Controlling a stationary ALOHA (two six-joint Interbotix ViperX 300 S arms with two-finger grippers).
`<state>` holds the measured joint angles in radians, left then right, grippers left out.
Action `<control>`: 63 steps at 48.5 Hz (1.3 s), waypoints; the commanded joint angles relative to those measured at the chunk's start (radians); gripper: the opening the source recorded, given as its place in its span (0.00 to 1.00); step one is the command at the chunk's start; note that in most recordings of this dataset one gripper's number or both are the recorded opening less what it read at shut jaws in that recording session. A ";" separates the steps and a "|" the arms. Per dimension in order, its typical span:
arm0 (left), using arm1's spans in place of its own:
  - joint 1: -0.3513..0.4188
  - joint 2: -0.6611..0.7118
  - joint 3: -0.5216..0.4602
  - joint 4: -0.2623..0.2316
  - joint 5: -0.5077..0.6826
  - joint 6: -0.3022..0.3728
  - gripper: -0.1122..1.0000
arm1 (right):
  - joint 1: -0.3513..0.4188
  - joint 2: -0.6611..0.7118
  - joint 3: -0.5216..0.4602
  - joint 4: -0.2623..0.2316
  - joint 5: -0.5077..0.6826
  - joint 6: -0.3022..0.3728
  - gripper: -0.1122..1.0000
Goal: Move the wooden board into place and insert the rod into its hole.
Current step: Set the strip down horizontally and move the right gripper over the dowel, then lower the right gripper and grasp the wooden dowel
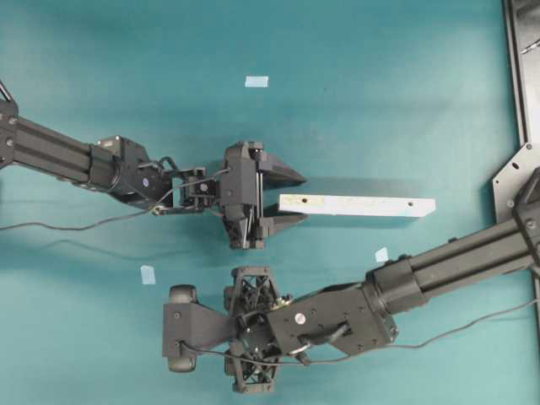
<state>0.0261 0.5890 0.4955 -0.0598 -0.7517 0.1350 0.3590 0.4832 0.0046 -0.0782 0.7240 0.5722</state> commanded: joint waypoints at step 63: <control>0.018 0.002 -0.003 -0.005 0.006 0.006 0.79 | 0.040 -0.006 0.012 0.003 -0.025 0.044 0.34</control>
<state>0.0261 0.5890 0.4939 -0.0598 -0.7517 0.1350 0.3820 0.4878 0.0261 -0.0752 0.7041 0.6136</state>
